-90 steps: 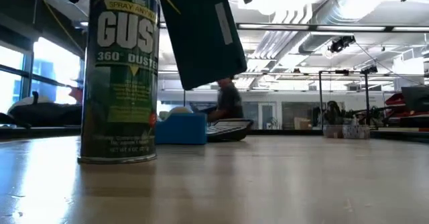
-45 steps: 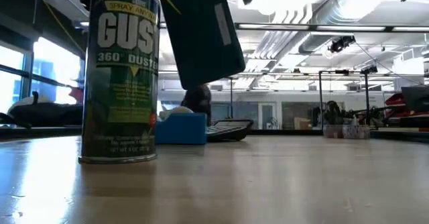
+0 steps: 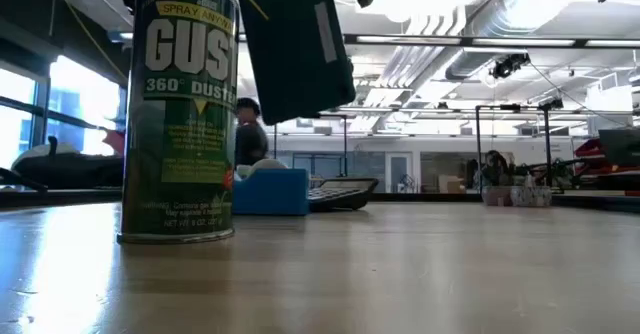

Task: Apply microfiber cloth
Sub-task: Spray the cellphone using the white spray bottle

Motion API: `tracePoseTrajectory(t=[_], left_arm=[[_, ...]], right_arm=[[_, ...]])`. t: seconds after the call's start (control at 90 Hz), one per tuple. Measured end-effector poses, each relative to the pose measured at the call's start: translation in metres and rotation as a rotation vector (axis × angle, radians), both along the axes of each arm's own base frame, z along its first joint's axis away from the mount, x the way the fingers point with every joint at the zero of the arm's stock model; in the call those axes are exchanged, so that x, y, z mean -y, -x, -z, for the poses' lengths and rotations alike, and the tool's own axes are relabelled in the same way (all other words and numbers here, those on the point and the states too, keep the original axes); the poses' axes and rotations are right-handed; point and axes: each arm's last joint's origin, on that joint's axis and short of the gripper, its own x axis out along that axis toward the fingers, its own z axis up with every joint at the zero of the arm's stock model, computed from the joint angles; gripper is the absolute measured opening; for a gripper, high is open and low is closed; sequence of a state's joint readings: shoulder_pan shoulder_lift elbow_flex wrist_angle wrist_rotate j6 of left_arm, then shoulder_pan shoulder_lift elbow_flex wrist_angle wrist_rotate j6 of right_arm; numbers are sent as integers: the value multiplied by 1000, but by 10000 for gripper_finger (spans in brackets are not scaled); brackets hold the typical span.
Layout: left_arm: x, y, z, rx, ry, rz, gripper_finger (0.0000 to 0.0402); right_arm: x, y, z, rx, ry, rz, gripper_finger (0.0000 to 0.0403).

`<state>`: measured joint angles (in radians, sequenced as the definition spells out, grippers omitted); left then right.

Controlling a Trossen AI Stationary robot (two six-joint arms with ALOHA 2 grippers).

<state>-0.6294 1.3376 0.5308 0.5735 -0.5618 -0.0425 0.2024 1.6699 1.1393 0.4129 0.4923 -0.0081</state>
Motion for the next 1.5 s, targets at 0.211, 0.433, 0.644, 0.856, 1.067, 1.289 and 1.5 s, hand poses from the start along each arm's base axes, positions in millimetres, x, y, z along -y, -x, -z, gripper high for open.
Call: tracePoseTrajectory(t=[0.211,0.433,0.644,0.856,1.067,1.289,1.5], left_arm=[[-1,-1,0,-3,9,11,273],[-1,-1,0,-4,12,11,273],[-1,-2,2,-8,10,9,252],[5,-9,12,0,7,0,227],[9,-8,13,29,-26,10,226],[9,-8,13,30,-28,-4,215],[9,-8,13,24,-19,-16,169]], right_arm=[[1,0,-1,3,9,15,1],[4,2,-7,27,16,26,1],[6,2,-7,28,13,31,1],[6,2,-8,29,12,30,1],[6,2,-7,28,12,26,1],[6,2,-7,28,12,26,1],[6,2,-7,28,-11,29,1]])
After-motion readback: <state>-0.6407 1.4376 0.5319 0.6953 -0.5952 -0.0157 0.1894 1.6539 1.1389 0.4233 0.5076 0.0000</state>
